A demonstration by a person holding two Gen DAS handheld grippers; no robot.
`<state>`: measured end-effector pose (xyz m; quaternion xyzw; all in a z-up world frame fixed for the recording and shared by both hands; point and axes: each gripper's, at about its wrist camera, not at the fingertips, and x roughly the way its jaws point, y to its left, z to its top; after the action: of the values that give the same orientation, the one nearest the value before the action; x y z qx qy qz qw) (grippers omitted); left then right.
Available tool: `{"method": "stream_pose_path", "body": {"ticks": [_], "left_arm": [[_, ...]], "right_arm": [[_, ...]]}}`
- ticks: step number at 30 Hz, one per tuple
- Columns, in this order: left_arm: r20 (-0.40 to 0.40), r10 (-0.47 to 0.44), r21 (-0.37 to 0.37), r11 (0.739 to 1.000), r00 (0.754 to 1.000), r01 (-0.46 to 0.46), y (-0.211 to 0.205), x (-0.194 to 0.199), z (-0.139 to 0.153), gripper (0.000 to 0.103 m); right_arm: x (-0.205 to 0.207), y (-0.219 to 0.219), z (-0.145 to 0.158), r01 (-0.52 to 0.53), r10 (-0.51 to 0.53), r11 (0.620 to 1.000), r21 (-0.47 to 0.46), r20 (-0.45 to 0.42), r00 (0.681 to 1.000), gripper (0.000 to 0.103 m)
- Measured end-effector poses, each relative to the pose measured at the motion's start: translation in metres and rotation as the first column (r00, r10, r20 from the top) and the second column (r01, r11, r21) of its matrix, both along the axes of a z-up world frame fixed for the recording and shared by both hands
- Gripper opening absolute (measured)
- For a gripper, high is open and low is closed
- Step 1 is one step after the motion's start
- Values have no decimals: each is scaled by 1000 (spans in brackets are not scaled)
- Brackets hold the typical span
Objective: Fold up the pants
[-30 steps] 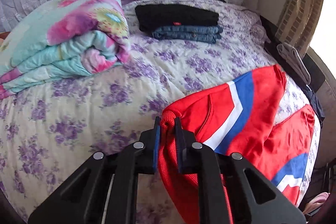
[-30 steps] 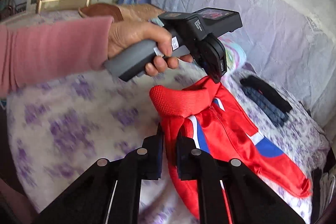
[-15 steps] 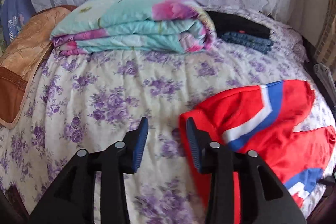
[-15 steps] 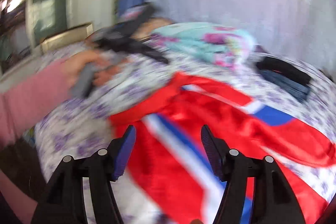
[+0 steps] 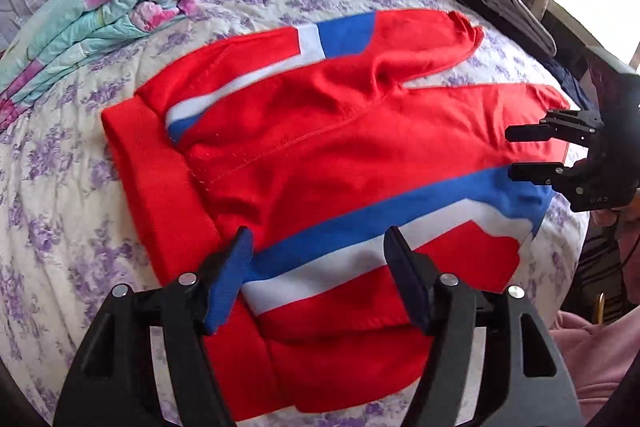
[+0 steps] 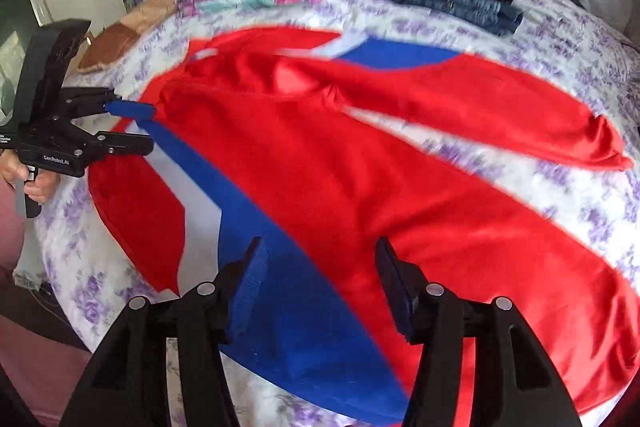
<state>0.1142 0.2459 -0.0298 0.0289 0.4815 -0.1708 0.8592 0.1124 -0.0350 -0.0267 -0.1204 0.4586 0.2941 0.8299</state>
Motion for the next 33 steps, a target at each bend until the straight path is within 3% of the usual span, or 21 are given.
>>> {"method": "stream_pose_path", "body": {"ticks": [2,4,10,13,17,19,21,22,23,24,25,26,29,30,32,33], "left_arm": [[56,39,-40,999,998,-37,9,3,18,77],[82,66,-77,995,994,-59,8,11,24,82],[18,23,-175,984,1000,-19,-32,33,7,82],[-32,-43,-191,981,999,36,-55,33,-11,82],[-11,-66,-154,986,998,64,-63,26,-30,84],[1,-69,-167,984,998,69,-63,24,-28,87],[-1,-66,-189,980,998,65,-60,24,-30,88],[0,-67,-196,978,998,66,-59,24,-30,88],[0,-70,-200,977,998,69,-58,25,-30,88],[1,-74,-204,976,997,73,-58,24,-30,90],[3,-78,-208,975,997,77,-57,23,-30,90],[5,-84,-207,975,996,83,-59,24,-31,91],[8,-93,-203,975,996,93,-61,24,-31,93],[9,-95,-201,975,995,95,-61,24,-32,93],[12,-98,-196,976,995,99,-62,23,-32,94],[13,-100,-194,976,995,101,-62,23,-32,94]], "right_arm": [[9,-7,8,13,-14,1000,24,74,997,70],[21,-4,9,32,-36,999,36,111,993,70],[93,-3,10,85,-96,985,150,71,993,70],[144,-36,18,239,-256,953,184,76,964,70],[203,-111,25,489,-507,854,177,70,859,74],[227,-140,19,574,-584,809,122,73,808,74],[244,-175,7,721,-718,693,27,112,687,74],[249,-193,0,771,-770,637,22,84,633,74],[251,-212,-11,799,-800,599,57,11,599,75],[252,-225,-22,807,-805,582,100,-67,589,75],[253,-232,-33,807,-797,576,130,-129,590,75],[252,-233,-39,803,-792,579,142,-135,595,75],[258,-207,-33,732,-733,680,49,19,680,31],[261,-199,-26,708,-708,706,26,60,704,23],[266,-189,-8,662,-657,750,26,156,738,22],[265,-186,3,642,-631,766,33,234,740,22]]}}
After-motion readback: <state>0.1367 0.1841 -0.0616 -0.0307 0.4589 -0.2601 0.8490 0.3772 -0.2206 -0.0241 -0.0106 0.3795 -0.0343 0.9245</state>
